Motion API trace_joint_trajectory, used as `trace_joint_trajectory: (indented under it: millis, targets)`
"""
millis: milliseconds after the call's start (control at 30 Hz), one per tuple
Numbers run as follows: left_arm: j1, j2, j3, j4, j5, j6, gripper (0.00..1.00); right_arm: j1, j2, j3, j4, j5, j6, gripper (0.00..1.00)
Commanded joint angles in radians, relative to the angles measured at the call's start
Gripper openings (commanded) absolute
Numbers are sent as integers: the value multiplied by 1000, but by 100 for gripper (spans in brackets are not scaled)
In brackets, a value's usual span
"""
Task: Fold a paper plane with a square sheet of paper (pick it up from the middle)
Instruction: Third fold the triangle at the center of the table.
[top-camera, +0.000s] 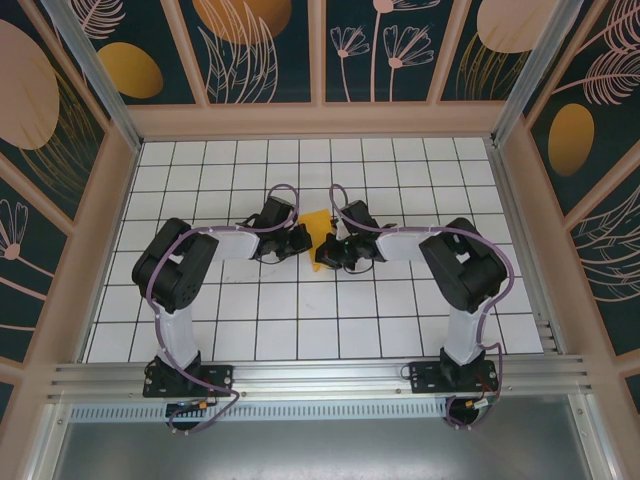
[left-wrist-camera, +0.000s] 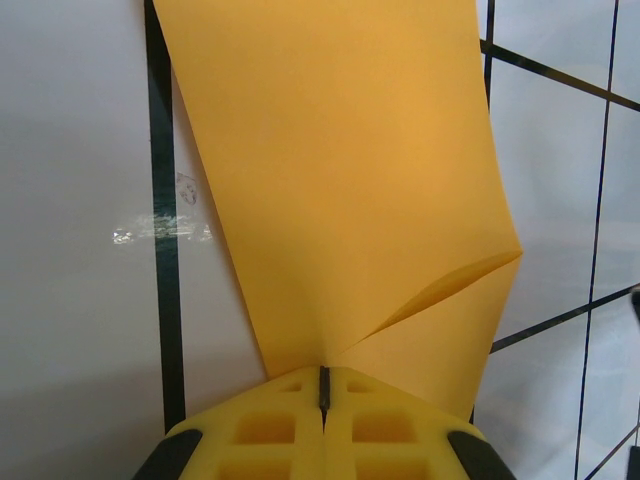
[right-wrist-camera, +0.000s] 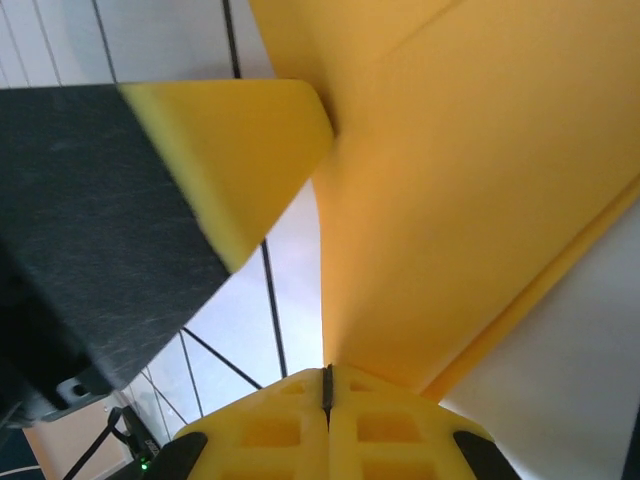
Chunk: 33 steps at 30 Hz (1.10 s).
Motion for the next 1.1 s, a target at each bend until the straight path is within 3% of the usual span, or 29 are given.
trace_joint_trajectory:
  millis: [0,467,667,1067]
  targets:
    - [18,75,-50,-133,-150,2,0,9,36,11,-32,-3,-20,0]
    - [17,80,-47,-138,-155,2,0,15,-24,-76,-85,-6,-38,0]
    - [17,81,-45,-137,-153,2,0,13,-83,-2,-109,28,-57,0]
    - [17,77,-44,-142,-151,1,0,40,46,99,-145,8,-77,0]
